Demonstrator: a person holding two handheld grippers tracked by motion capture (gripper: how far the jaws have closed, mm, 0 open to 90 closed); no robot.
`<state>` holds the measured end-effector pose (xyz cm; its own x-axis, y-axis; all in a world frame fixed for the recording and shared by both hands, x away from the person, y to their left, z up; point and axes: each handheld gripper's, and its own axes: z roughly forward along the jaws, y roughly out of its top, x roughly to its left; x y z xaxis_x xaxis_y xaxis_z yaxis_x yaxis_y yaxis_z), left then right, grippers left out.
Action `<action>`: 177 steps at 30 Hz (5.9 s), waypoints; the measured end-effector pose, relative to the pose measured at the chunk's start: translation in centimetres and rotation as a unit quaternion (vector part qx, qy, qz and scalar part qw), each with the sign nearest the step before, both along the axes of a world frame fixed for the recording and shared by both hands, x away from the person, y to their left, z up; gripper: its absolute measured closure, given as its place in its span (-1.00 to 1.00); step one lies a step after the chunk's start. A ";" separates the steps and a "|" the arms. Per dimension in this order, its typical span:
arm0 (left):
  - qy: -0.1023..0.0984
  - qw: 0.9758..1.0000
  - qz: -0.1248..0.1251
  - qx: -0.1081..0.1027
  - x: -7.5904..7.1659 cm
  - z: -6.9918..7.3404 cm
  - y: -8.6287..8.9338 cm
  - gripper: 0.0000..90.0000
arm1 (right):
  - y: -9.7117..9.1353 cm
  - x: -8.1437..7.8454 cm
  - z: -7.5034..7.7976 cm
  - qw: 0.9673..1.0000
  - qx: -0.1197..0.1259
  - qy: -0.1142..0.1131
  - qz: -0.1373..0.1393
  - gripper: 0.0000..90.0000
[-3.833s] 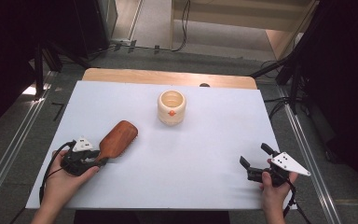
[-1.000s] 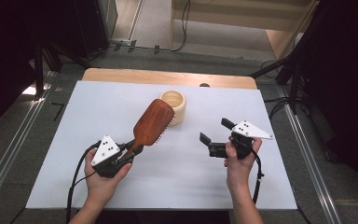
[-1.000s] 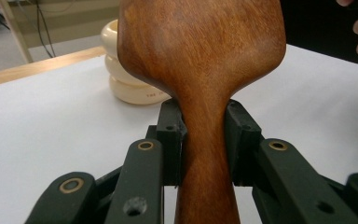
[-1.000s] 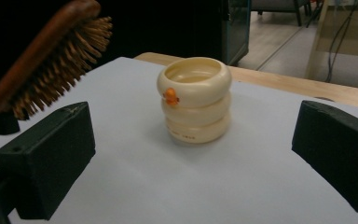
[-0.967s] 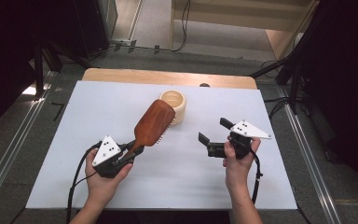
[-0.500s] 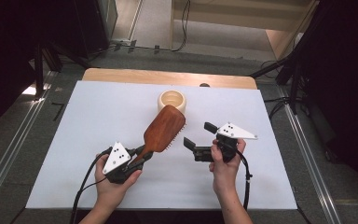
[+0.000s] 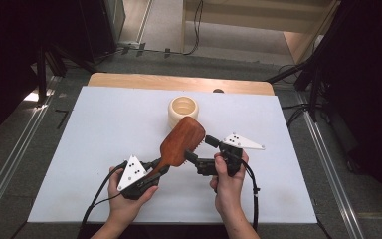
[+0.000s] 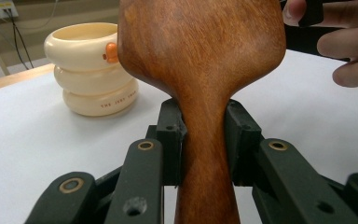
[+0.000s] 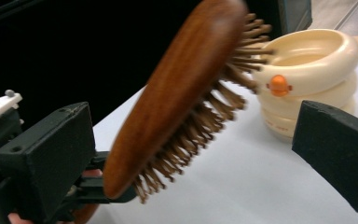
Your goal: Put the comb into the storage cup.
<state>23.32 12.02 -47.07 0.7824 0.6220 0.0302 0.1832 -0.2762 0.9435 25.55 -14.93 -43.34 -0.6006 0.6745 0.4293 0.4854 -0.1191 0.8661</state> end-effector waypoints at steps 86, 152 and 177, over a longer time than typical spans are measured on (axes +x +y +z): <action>0.018 0.994 0.080 -0.068 1.8 -0.3 11.9 -1.00 | -0.8 -0.6 1.1 0.999 0.012 -0.045 -0.027 0.12; 0.010 0.988 0.127 -0.092 1.0 -1.8 17.3 -1.00 | -2.0 4.5 7.2 0.993 -0.024 -0.093 -0.063 0.12; 0.013 0.988 0.122 -0.091 1.1 -1.8 17.3 -1.00 | -2.0 7.3 9.9 0.989 -0.036 -0.116 -0.085 0.12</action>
<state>24.41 29.30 -48.87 0.6071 0.7859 -0.1174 0.2478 -0.0469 0.9677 32.83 -16.96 -33.47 -0.5528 0.7982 0.2392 0.2501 -0.1150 0.9614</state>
